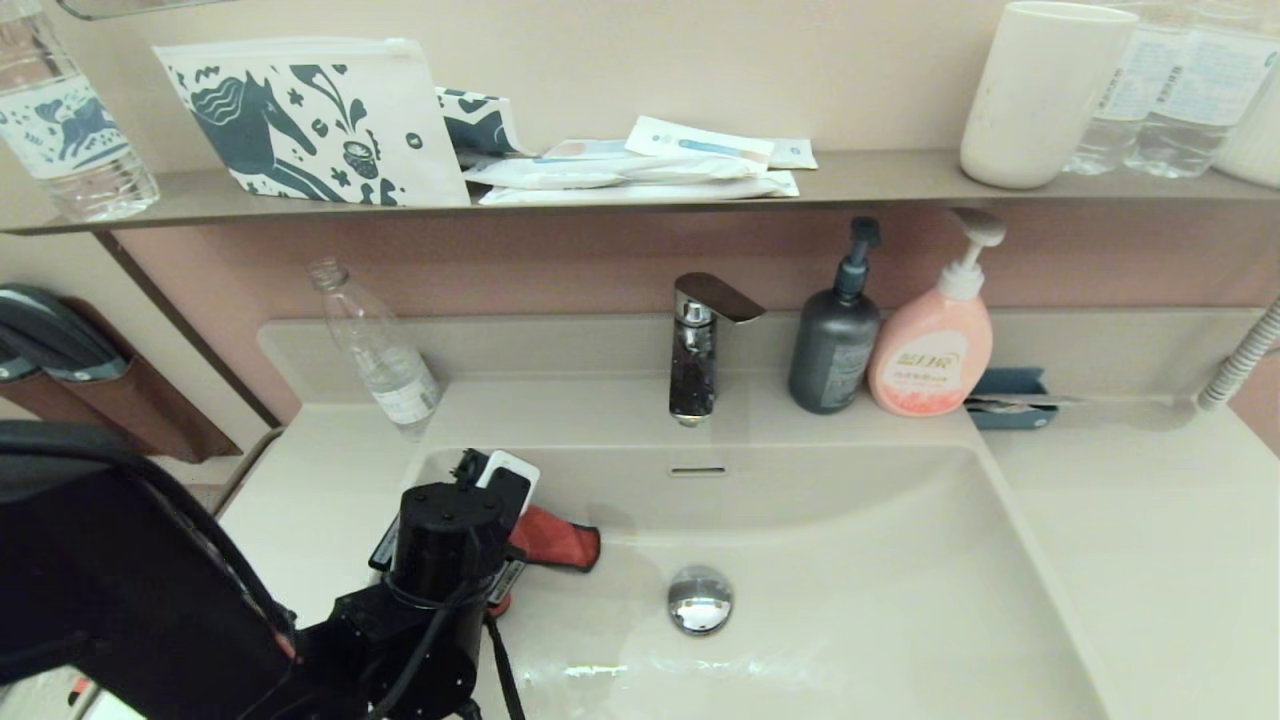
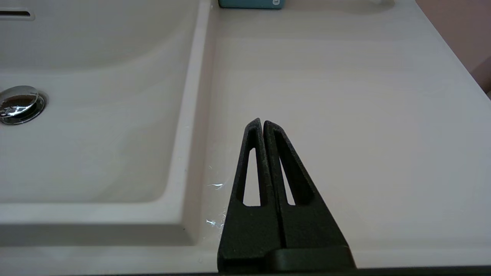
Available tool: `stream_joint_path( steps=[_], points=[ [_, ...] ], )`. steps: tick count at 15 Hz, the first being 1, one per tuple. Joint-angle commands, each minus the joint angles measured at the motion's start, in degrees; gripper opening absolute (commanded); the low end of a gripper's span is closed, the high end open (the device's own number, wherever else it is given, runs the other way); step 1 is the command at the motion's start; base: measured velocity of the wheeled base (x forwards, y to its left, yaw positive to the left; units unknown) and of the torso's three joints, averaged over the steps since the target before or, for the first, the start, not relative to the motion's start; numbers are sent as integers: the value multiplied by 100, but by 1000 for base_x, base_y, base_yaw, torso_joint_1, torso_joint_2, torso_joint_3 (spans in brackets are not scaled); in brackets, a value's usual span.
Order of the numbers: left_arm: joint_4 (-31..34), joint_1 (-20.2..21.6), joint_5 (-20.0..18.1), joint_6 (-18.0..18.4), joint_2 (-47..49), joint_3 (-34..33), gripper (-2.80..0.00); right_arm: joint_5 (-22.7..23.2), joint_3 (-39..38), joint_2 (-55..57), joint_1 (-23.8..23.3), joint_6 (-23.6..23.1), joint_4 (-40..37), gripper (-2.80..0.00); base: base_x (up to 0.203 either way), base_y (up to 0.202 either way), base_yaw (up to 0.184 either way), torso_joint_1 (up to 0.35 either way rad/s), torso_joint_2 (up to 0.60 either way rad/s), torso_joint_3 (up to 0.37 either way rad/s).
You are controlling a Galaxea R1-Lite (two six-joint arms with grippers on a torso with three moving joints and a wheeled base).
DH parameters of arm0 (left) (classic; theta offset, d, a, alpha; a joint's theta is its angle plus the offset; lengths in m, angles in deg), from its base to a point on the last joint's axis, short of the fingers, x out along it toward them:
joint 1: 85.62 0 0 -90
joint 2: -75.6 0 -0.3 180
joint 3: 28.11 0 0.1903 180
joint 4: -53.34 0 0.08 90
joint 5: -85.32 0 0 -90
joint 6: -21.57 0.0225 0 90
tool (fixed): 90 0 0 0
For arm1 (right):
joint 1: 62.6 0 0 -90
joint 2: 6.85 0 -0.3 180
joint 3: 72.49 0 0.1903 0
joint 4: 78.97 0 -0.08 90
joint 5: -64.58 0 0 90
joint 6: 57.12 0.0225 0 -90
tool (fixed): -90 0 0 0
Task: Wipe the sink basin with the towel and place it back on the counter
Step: Wipe the sink
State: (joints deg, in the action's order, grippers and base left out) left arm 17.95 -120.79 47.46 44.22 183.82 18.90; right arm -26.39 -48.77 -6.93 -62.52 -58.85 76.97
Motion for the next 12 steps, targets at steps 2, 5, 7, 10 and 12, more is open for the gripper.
stream_joint_path(
  steps=[2,5,7,10,12],
  points=[
    [946,31,33,3,-537,231,-280,0,0,7,1,-3,-2,-280,0,0,0,0,0,0],
    [1102,28,42,-10,-418,328,-280,0,0,7,1,-3,-2,-280,0,0,0,0,0,0],
    [1137,55,50,1,-283,446,-280,0,0,7,1,-3,-2,-280,0,0,0,0,0,0],
    [1304,98,-54,-23,-170,413,-280,-5,0,7,1,-3,-2,-280,0,0,0,0,0,0],
    [1297,210,-268,-41,-150,319,-280,0,0,7,1,-3,-2,-280,0,0,0,0,0,0]
  ],
)
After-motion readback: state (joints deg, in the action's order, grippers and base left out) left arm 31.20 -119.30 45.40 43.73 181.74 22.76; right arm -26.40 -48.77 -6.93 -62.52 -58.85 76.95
